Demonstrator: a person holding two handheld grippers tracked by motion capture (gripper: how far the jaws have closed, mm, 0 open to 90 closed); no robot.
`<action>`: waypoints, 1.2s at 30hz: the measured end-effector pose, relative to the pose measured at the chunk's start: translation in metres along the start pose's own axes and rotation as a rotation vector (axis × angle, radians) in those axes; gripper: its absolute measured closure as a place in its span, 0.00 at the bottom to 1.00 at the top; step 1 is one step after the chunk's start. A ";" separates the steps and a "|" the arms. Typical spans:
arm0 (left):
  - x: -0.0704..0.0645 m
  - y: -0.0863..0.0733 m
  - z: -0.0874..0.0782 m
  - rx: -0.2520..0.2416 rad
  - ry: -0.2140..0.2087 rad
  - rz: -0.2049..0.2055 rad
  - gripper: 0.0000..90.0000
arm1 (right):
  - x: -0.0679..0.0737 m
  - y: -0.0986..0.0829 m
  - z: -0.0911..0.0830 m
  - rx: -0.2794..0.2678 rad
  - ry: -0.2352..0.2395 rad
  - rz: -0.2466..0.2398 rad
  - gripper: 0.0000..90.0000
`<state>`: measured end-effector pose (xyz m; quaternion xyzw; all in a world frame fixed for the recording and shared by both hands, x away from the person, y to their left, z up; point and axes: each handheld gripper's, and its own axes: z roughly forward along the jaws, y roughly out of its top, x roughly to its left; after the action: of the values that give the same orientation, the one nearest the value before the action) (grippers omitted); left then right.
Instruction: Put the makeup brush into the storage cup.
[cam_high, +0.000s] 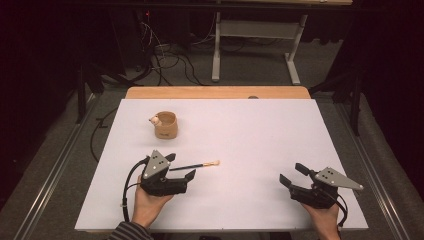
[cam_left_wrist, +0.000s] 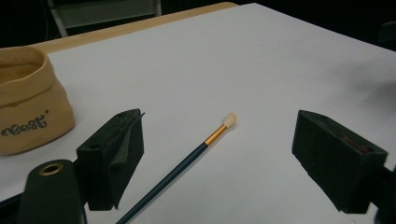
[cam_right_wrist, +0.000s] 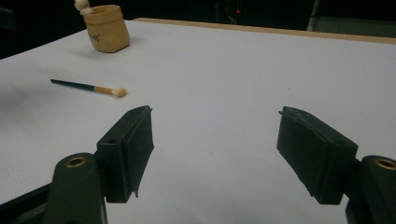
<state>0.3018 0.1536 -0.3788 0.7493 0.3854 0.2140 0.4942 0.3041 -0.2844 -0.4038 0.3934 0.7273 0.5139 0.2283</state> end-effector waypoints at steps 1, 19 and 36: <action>-0.001 0.001 0.001 0.000 -0.004 0.001 0.19 | 0.000 0.000 0.000 -0.001 -0.001 -0.001 0.32; -0.013 0.013 0.027 0.005 -0.049 0.028 0.21 | 0.000 0.000 0.000 -0.001 0.004 0.000 0.32; -0.018 0.021 0.039 0.102 -0.053 0.097 0.24 | 0.000 0.000 0.000 0.003 0.006 0.002 0.32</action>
<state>0.3258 0.1126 -0.3755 0.7967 0.3459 0.1978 0.4545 0.3042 -0.2845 -0.4038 0.3928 0.7284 0.5144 0.2249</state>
